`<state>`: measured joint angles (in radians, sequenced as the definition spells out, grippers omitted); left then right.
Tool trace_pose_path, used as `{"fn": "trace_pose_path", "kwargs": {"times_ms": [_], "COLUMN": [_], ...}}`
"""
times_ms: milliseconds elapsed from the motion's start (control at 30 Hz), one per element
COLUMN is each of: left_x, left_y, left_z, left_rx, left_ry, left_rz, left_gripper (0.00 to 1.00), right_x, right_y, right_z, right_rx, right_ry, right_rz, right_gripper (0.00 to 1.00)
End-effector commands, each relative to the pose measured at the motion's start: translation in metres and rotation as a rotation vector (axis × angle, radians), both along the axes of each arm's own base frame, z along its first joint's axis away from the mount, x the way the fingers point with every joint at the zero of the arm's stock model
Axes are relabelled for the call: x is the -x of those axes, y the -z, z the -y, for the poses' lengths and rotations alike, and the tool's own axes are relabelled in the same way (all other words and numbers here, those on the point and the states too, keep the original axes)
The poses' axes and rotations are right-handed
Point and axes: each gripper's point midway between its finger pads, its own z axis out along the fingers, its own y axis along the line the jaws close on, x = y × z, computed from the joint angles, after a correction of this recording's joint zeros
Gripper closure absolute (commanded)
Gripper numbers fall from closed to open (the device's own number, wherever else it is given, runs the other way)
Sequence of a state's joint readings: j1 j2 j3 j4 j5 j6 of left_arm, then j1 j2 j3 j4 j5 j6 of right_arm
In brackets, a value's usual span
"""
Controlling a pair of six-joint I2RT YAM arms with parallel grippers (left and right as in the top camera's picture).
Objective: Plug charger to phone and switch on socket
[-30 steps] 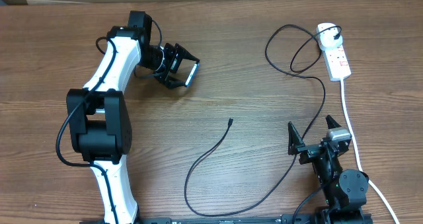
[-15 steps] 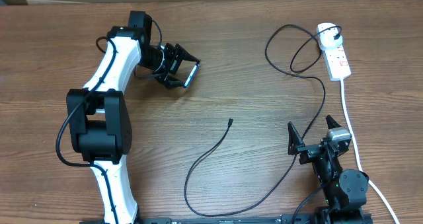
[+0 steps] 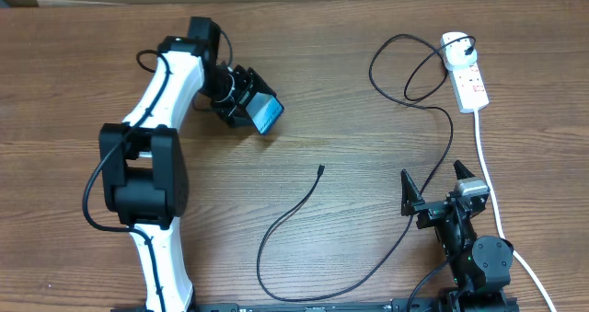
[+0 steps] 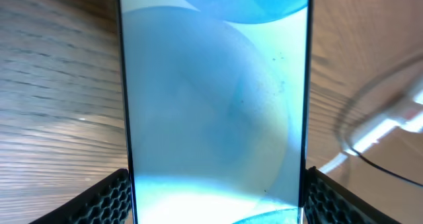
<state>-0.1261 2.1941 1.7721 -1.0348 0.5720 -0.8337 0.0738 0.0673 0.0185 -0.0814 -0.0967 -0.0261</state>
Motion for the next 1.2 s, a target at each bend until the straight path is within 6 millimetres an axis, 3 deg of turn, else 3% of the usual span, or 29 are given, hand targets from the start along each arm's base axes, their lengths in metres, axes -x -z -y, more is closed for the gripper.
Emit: {"fn": "trace_pose_path", "kwargs": {"times_ms": [0,367,833,1167], "left_x": [-0.003,0.009,0.012,0.023], "left_y": [0.005,0.018,0.018,0.026], "left_z": [0.002,0.025,0.015,0.008], "left_rx": [-0.160,-0.421,-0.768,-0.809], "left_ry": [0.062,0.166,0.240,0.269], "left_rz": [0.060,0.125,0.220,0.189], "left_gripper": [0.26,0.26,0.27,0.24], "right_x": [0.000,0.000,0.000,0.000], "right_y": [0.002,0.002,0.002,0.002], "right_z": [0.000,0.000,0.000,0.000], "right_rx": [-0.002,-0.002,-0.002,-0.002], "right_ry": [0.002,0.002,0.002,0.002], "right_rz": [0.000,0.000,0.000,0.000], "right_gripper": [0.00,0.00,0.00,0.00]}}
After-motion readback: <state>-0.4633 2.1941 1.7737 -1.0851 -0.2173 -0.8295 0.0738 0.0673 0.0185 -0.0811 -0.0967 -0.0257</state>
